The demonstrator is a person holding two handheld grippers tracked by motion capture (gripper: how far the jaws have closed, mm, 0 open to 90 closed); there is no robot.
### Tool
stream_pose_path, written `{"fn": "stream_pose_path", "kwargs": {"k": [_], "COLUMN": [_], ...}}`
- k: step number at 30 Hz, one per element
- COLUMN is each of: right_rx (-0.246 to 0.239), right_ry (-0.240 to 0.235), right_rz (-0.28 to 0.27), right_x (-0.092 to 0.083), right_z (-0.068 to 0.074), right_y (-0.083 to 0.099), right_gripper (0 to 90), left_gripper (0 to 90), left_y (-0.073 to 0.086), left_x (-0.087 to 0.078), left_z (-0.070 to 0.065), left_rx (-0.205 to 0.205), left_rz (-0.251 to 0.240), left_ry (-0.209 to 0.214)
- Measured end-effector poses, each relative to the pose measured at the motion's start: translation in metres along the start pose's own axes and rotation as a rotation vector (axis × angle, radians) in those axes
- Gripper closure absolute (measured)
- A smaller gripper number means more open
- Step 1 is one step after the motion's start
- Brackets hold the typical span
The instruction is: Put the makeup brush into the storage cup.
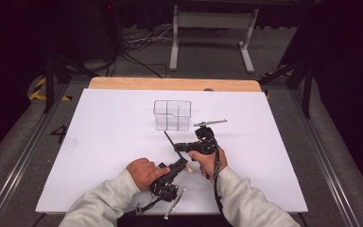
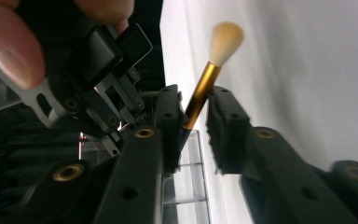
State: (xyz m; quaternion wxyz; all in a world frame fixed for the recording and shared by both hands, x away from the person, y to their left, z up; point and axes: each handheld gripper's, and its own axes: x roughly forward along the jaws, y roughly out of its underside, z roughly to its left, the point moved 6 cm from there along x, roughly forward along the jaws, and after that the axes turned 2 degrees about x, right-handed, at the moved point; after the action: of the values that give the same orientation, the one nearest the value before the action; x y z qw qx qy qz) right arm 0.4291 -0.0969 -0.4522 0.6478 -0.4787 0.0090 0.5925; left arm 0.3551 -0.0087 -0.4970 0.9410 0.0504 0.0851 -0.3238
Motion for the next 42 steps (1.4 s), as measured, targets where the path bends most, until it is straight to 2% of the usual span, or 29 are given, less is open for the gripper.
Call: {"fn": "stream_pose_path", "kwargs": {"k": [6,8,10,11,12,14,16,18,19,20,21,22,23,24,25,28,30,31,33,35,38,39,40,41,42], "right_rx": [0.014,0.017,0.023,0.024,0.023,0.022,0.016,-0.027,-0.059,-0.091,-0.117,-0.117,-0.15,-0.178,-0.195,-0.266,-0.298,-0.313,-0.338,-0.384,-0.445,-0.461,-0.461,-0.475,-0.488], "right_ry": [-0.004,-0.002,-0.005,-0.007,-0.005,0.011,0.031,0.046,0.086,0.116,0.121,0.121,0.138,0.165,0.17,0.232,0.244,0.252,0.263,0.297,0.315,0.319,0.319,0.324,0.331], "right_rz": [0.015,0.019,0.028,0.033,0.04,0.024,0.003,-0.029,-0.038,-0.052,-0.069,-0.069,-0.092,-0.12,-0.134,-0.176,-0.208,-0.221,-0.248,-0.277,-0.315,-0.324,-0.324,-0.337,-0.353], "right_x": [0.005,0.007,0.009,0.009,0.009,0.006,0.001,-0.006,-0.01,-0.014,-0.017,-0.017,-0.022,-0.031,-0.035,-0.047,-0.056,-0.06,-0.068,-0.076,-0.085,-0.087,-0.087,-0.09,-0.094], "right_z": [-0.001,-0.001,-0.002,-0.002,-0.004,-0.007,-0.01,-0.013,-0.016,-0.018,-0.018,-0.018,-0.02,-0.025,-0.026,-0.031,-0.034,-0.035,-0.038,-0.04,-0.041,-0.041,-0.041,-0.041,-0.041], "right_y": [0.003,0.005,0.006,0.006,0.006,0.005,0.003,0.001,0.0,-0.001,-0.002,-0.002,-0.003,-0.004,-0.004,-0.004,-0.002,0.0,0.003,0.006,0.011,0.012,0.012,0.013,0.014], "right_gripper": [84.5,84.5,84.1,81.6,75.2,71.6,67.3,63.2,60.5,58.3,57.0,57.0,54.5,50.6,49.0,44.7,42.7,41.9,39.5,39.1,38.2,38.0,38.0,37.2,35.2], "left_gripper": [83.2,83.5,83.6,83.7,83.7,83.8,83.8,83.8,83.8,83.8,83.8,83.8,83.8,83.8,83.8,83.8,83.8,83.8,83.8,83.9,83.8,83.8,83.8,83.8,83.8], "left_y": [-0.001,0.001,0.0,0.0,0.0,0.002,0.003,0.005,0.005,0.007,0.008,0.008,0.01,0.012,0.014,0.018,0.022,0.024,0.028,0.033,0.038,0.04,0.04,0.043,0.045], "left_x": [-0.002,-0.003,-0.003,-0.003,-0.003,-0.004,-0.003,-0.004,-0.004,-0.003,-0.004,-0.004,-0.004,-0.004,-0.004,-0.006,-0.007,-0.006,-0.007,-0.007,-0.008,-0.008,-0.008,-0.009,-0.009], "left_z": [0.005,0.004,0.004,0.005,0.005,0.004,0.006,0.006,0.006,0.008,0.009,0.009,0.01,0.011,0.012,0.016,0.017,0.018,0.021,0.027,0.031,0.033,0.033,0.035,0.036], "left_rx": [-0.006,-0.029,-0.031,-0.029,-0.033,-0.075,-0.083,-0.128,-0.128,-0.149,-0.17,-0.17,-0.186,-0.231,-0.245,-0.309,-0.341,-0.379,-0.427,-0.502,-0.607,-0.634,-0.634,-0.681,-0.692], "left_rz": [-0.001,0.009,0.001,-0.001,0.001,0.006,0.002,0.003,0.003,0.002,0.004,0.004,0.003,-0.003,-0.001,-0.002,0.004,-0.01,-0.002,-0.016,-0.038,-0.04,-0.04,-0.05,-0.048], "left_ry": [-0.003,0.018,0.031,0.034,0.035,0.056,0.063,0.074,0.074,0.081,0.088,0.088,0.09,0.095,0.095,0.109,0.117,0.127,0.142,0.142,0.155,0.156,0.156,0.156,0.156]}}
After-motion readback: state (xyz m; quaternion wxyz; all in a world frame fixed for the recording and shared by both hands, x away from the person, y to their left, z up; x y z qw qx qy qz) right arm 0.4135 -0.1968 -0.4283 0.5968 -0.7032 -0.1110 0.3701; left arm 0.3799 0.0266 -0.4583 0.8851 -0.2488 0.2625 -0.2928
